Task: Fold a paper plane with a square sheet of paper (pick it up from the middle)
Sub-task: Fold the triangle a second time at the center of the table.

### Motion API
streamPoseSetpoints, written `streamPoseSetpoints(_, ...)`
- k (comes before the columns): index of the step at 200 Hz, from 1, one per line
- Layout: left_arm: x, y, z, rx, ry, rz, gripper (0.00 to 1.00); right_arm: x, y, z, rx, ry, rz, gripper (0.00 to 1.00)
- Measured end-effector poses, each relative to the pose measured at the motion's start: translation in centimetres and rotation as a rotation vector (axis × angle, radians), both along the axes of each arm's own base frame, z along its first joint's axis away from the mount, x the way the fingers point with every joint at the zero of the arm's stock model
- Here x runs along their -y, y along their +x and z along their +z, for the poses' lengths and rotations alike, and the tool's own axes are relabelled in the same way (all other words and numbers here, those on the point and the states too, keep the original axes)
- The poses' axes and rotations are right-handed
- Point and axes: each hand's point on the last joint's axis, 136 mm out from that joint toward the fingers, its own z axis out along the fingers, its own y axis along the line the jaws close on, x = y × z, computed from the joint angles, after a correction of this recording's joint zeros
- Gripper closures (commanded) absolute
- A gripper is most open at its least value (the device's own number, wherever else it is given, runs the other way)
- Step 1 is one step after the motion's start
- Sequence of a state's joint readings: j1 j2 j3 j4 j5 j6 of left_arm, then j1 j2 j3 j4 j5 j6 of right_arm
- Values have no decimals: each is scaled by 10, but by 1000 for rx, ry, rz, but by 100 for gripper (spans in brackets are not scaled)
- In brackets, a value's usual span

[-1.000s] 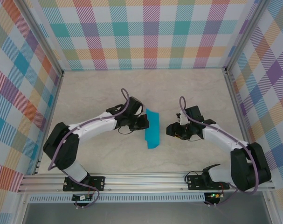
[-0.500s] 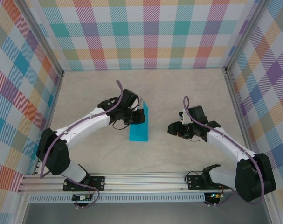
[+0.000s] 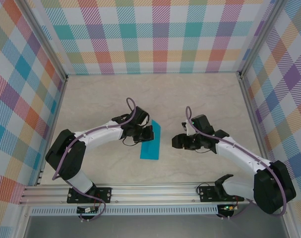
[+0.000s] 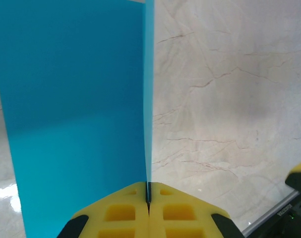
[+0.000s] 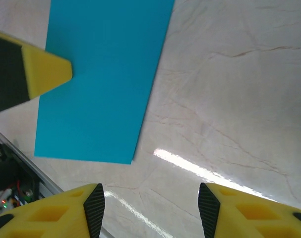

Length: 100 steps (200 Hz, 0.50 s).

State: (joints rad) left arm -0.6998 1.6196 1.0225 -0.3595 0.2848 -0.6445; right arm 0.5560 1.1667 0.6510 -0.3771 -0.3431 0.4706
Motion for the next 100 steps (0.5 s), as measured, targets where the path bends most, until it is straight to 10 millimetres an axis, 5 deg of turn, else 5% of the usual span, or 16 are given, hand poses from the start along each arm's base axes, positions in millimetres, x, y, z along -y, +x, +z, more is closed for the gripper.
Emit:
streamPoseSetpoints(45, -2, 1, -2, -5, 8, 27, 100, -49, -32, 7, 193, -74, 192, 32)
streamPoseSetpoints(100, -2, 2, -2, -13, 4, 42, 100, -92, -46, 9, 371, -103, 271, 27)
